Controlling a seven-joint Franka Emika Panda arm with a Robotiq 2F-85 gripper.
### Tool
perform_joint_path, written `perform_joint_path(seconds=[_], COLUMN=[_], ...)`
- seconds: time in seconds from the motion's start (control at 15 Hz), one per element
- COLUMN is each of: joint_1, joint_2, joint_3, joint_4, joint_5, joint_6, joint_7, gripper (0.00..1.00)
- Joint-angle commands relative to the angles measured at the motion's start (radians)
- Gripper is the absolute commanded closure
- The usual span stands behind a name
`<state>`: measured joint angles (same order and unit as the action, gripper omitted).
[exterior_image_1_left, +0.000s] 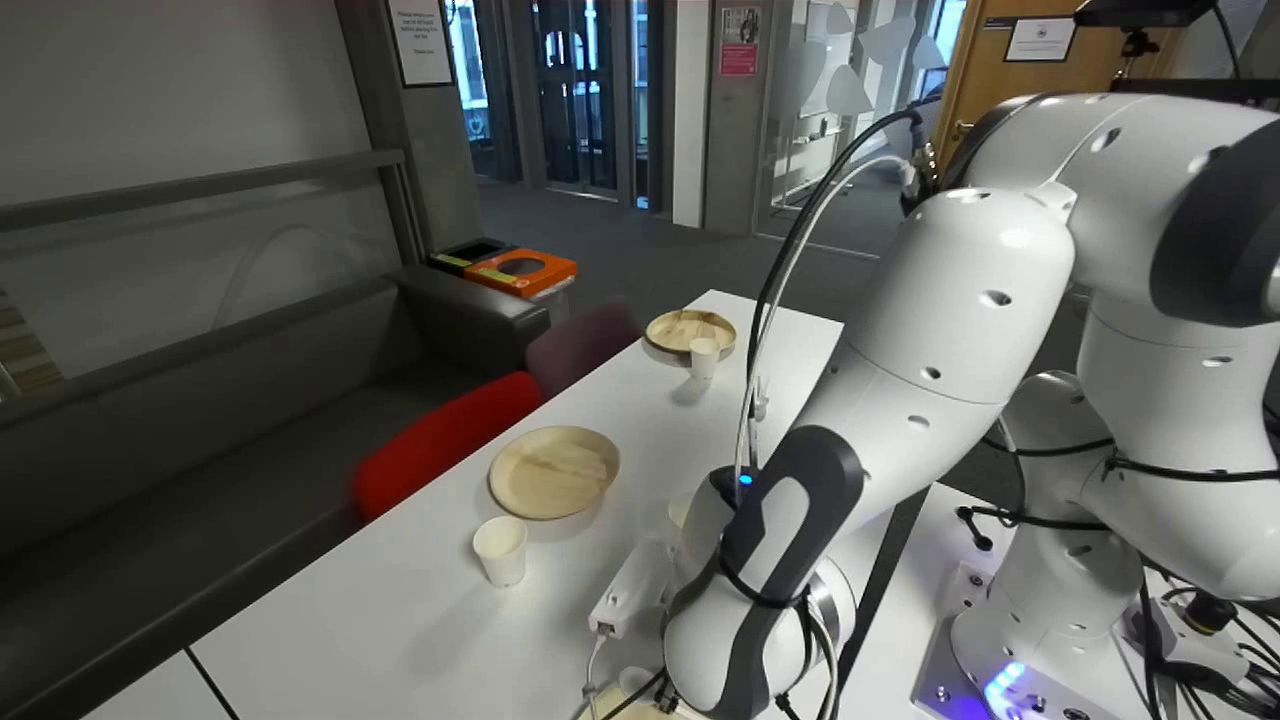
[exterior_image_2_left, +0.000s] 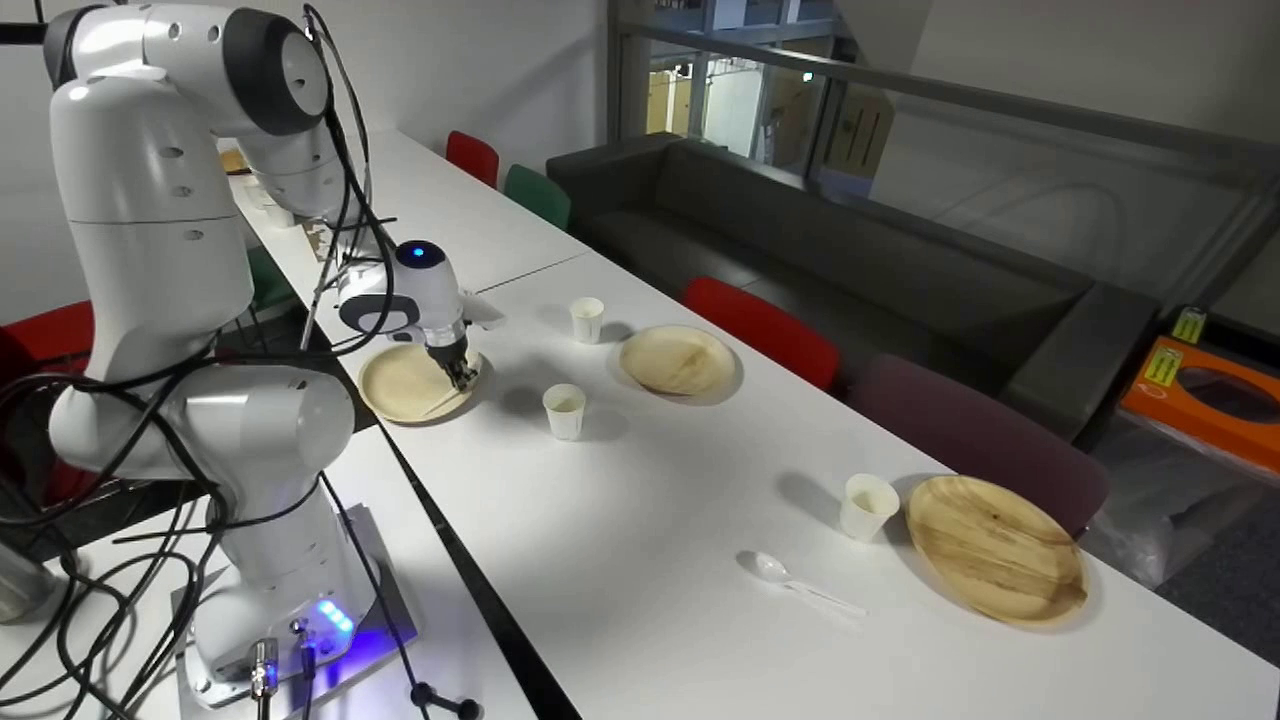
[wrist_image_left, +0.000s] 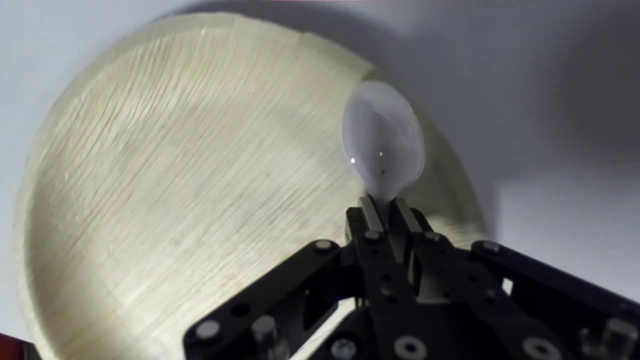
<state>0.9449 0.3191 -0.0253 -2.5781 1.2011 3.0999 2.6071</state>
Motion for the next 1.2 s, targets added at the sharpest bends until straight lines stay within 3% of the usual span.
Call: perform_joint_path(seconds=[0.0, 0.6, 1.13], joint_1=[0.163, 0.520, 0.737], joint_2=[-0.016, -0.039, -0.152], joint_3=[-0.115, -0.414, -0.641], joint_4=[-0.042, -0.086, -0.100], joint_5=[0.037, 0.054, -0.057], joint_6=[-0.006, 0.005, -0.124], joint_7=[0.000, 0.000, 0.000], gripper=[0.97, 0.97, 0.97])
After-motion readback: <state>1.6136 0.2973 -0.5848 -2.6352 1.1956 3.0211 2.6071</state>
